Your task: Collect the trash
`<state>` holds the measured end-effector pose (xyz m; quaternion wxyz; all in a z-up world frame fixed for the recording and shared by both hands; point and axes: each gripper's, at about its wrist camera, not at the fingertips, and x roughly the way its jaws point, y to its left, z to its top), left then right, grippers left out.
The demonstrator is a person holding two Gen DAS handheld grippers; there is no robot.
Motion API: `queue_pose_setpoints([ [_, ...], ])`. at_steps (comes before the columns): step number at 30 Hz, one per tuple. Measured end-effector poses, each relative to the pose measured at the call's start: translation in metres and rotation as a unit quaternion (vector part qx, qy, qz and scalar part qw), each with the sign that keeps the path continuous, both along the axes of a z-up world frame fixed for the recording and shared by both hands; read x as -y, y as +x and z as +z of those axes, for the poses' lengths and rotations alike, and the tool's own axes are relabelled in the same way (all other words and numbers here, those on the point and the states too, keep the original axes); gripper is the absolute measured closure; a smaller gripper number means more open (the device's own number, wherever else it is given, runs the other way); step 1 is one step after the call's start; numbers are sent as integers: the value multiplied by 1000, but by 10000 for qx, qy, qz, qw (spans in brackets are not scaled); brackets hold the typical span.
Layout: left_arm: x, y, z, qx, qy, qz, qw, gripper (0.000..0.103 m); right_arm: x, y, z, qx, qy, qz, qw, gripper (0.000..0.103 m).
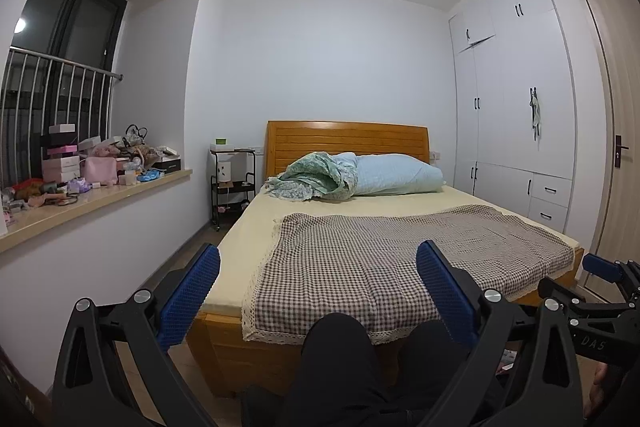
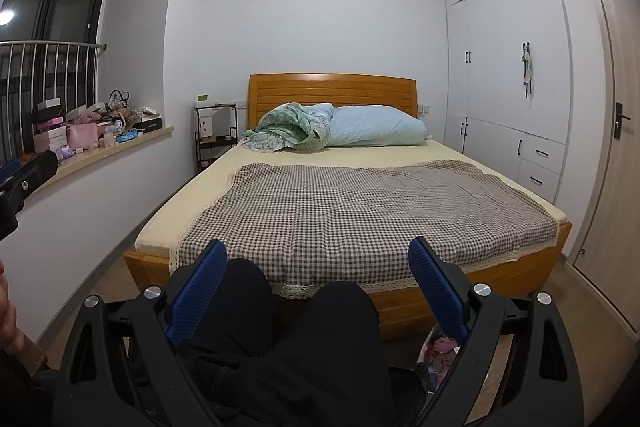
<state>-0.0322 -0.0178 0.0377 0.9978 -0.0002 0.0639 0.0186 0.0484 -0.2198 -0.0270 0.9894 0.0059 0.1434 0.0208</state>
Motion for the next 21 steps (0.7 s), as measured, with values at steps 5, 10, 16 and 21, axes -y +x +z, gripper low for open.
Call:
queue_pose_setpoints([
  [5,0,-1,1,0,10,-14,10000,8,-3,-2,0,6,2,-9,10000,15],
  [10,0,-2,2,22,17,-13,10000,8,-2,-3,0,-3,50,25,10000,15],
  [16,5,-4,2,42,78,-6,10000,8,-2,-5,1,15,68,4,10000,15],
  [21,6,-4,2,38,95,-5,9999,8,-3,-6,1,13,51,-17,10000,15],
])
